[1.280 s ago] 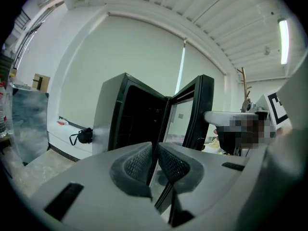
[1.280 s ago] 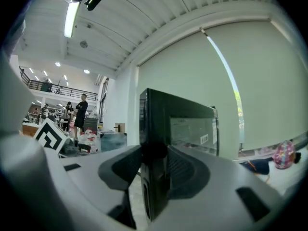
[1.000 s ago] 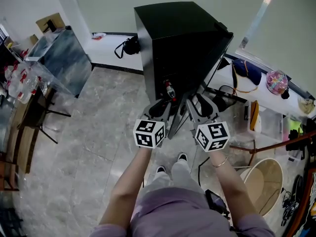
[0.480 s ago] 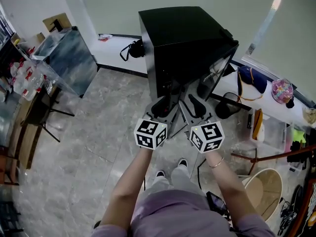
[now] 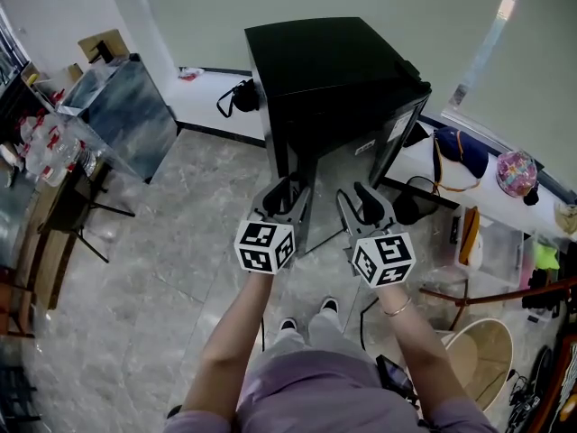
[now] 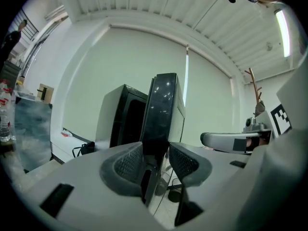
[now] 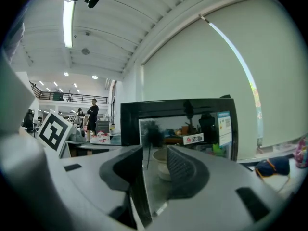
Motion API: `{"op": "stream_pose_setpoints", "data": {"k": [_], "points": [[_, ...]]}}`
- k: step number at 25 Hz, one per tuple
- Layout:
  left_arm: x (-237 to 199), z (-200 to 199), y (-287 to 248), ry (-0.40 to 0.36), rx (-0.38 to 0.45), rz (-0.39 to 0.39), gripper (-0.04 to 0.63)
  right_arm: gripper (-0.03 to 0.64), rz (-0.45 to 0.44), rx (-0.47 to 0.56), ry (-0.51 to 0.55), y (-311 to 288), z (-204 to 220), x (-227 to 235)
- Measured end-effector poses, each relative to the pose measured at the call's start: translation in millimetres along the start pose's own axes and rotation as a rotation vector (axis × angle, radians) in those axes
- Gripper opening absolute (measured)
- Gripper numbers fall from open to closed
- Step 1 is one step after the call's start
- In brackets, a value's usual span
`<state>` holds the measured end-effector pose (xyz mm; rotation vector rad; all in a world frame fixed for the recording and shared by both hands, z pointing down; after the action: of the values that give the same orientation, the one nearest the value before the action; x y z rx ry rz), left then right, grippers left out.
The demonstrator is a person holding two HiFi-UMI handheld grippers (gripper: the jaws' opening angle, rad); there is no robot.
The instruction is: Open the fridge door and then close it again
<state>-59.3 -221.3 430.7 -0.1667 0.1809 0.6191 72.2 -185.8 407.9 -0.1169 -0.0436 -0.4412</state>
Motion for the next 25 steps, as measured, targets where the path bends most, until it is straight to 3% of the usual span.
{"op": "stream_pose_setpoints", "data": {"k": [6, 25], "points": [[-20, -5, -9, 0.046, 0.016, -0.061, 0.141, 0.144, 0.012, -0.029, -0.019, 1, 12, 15], [-64, -18, -46, 0.046, 0.019, -0.211, 0.107, 0.135, -0.018, -0.093, -0.042, -25, 35, 47]]}}
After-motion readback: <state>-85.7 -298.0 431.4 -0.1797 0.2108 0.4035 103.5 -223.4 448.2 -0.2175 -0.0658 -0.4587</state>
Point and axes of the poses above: the fingertips, and each gripper's own axes: y backward along the fingers, x to its right, z out of its underside, the point moved 3 cm from there along y, backward along the fingers, and after that the axes turned 1 degree about z, right-handed, at the moved point
